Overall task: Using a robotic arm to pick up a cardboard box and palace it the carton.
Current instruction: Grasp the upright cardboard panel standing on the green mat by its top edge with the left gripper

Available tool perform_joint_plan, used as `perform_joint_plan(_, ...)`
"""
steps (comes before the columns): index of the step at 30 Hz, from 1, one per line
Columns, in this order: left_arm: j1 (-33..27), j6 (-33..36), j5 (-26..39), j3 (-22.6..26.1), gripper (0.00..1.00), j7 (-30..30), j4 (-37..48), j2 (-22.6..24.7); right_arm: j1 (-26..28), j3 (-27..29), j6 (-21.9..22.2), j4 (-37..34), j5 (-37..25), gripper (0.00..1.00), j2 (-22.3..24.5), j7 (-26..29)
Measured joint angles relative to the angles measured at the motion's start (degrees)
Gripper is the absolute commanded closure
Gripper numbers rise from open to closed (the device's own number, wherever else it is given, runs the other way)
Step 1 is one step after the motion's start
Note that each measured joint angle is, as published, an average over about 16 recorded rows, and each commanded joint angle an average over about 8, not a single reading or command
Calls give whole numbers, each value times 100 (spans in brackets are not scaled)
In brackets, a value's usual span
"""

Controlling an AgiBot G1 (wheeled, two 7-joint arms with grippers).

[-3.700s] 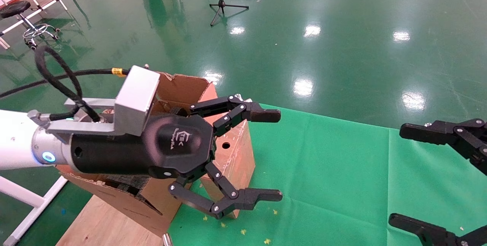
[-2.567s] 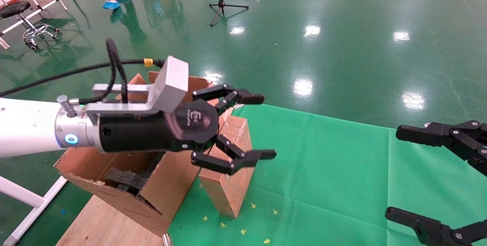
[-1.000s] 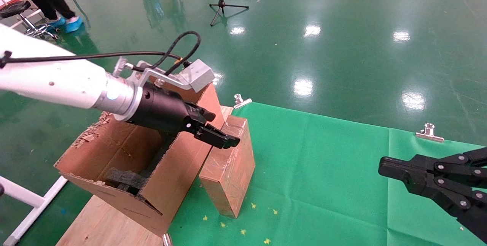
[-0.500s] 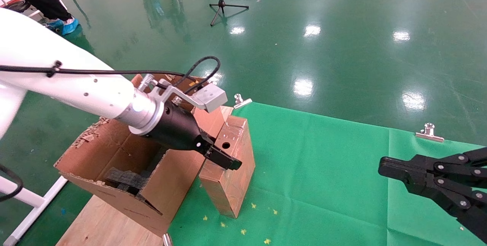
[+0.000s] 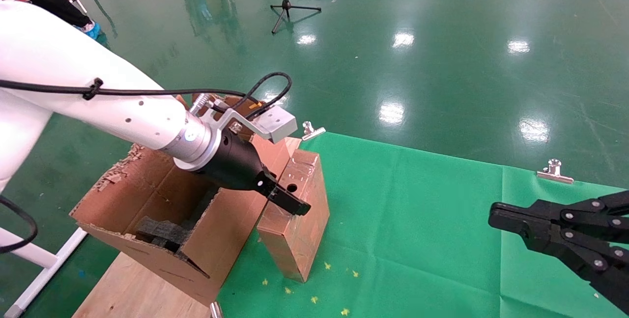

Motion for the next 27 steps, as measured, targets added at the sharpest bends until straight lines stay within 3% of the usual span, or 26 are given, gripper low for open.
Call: perform_joint_plan(27,31,-18,-38,-55,100,25,16,-16,0,0,0,0,4,0,0,0)
